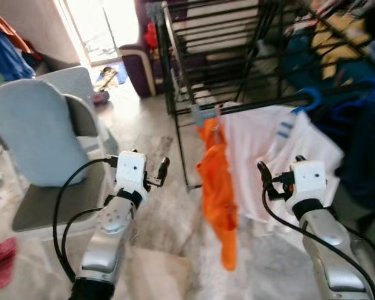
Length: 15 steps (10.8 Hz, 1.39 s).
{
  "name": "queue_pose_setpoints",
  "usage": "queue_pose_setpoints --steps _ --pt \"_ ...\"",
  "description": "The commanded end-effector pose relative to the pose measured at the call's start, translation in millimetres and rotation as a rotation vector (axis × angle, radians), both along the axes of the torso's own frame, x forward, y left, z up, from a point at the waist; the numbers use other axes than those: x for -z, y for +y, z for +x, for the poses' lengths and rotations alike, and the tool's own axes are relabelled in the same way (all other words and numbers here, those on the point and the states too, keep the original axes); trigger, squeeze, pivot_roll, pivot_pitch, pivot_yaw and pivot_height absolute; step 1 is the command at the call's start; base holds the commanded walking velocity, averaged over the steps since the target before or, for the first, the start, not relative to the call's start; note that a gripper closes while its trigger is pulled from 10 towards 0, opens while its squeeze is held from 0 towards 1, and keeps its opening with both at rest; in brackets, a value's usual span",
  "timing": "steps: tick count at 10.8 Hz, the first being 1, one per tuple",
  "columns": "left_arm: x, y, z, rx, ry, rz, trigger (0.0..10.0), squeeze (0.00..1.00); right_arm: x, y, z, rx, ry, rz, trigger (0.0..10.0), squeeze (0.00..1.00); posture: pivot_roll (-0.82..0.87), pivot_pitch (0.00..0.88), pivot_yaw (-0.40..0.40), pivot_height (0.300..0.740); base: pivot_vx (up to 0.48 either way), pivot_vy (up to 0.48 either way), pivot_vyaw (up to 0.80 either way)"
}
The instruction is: Hang hanger
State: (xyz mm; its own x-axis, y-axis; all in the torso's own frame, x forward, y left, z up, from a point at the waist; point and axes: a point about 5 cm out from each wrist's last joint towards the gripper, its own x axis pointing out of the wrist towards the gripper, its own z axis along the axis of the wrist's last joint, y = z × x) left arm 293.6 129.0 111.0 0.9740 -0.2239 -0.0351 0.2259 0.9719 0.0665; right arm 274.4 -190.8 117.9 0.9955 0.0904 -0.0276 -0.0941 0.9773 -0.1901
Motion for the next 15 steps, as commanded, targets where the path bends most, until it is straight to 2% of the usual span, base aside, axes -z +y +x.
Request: queue_pose_setpoints --steps 1,3,5,7,9,11,12,13,14,15 --pt "-0.6 5.5 0.8 -0.017 -0.003 0.011 10.0 0.0 -3.9 6.0 1.4 -0.026 -0.014 0.005 10.0 0.0 -0.23 0.0 0.094 0.74 0.0 -0.382 0.0" --pt "-0.5 7.8 1.4 -0.042 -0.013 0.047 10.0 0.0 -3.6 9.8 1.0 -0.053 -0.01 0.013 10.0 0.0 -0.22 0.0 0.087 0.74 0.0 -0.159 0.0" --pt "-3.2 19.7 2.4 -0.119 -0.023 0.064 10.0 0.0 -1.9 10.7 -1.7 -0.09 0.008 0.012 10.0 0.0 -0.19 0.0 0.063 0.74 0.0 0.0 0.0" --pt "-2.1 41.3 -3.6 -0.204 -0.03 0.081 10.0 0.0 -1.4 8.0 0.1 -0.111 0.022 -0.005 10.0 0.0 -0.15 0.0 0.025 0.74 0.0 0.0 0.0" --pt "1.2 55.1 -10.9 -0.284 -0.037 0.084 10.0 0.0 -1.1 8.6 8.1 -0.135 0.033 -0.018 10.0 0.0 -0.11 0.0 -0.016 0.74 0.0 0.0 0.0" --pt "2.9 62.6 -16.3 -0.33 -0.065 0.123 10.0 0.0 -3.1 13.4 19.0 -0.155 0.029 -0.028 10.0 0.0 -0.07 0.0 -0.049 0.74 0.0 0.0 0.0" --pt "4.8 67.1 -20.3 -0.342 -0.071 0.093 10.0 0.0 -3.4 20.3 27.0 -0.166 0.032 -0.02 10.0 0.0 -0.05 0.0 -0.059 0.74 0.0 0.0 0.0" --pt "5.3 70.7 -22.4 -0.36 -0.069 0.136 10.0 0.0 -2.7 23.5 29.3 -0.169 0.031 -0.018 10.0 0.0 -0.05 0.0 -0.056 0.74 0.0 0.0 0.0" --pt "5.2 71.1 -22.4 -0.358 -0.062 0.143 10.0 0.0 -3.0 23.7 29.5 -0.166 0.028 -0.017 10.0 0.0 -0.05 0.0 -0.051 0.74 0.0 0.0 0.0" --pt "3.2 68.9 -22.8 -0.311 -0.066 0.121 10.0 0.0 -2.6 22.1 28.3 -0.134 0.019 -0.003 10.0 0.0 -0.06 0.0 -0.035 0.74 0.0 0.0 0.0"
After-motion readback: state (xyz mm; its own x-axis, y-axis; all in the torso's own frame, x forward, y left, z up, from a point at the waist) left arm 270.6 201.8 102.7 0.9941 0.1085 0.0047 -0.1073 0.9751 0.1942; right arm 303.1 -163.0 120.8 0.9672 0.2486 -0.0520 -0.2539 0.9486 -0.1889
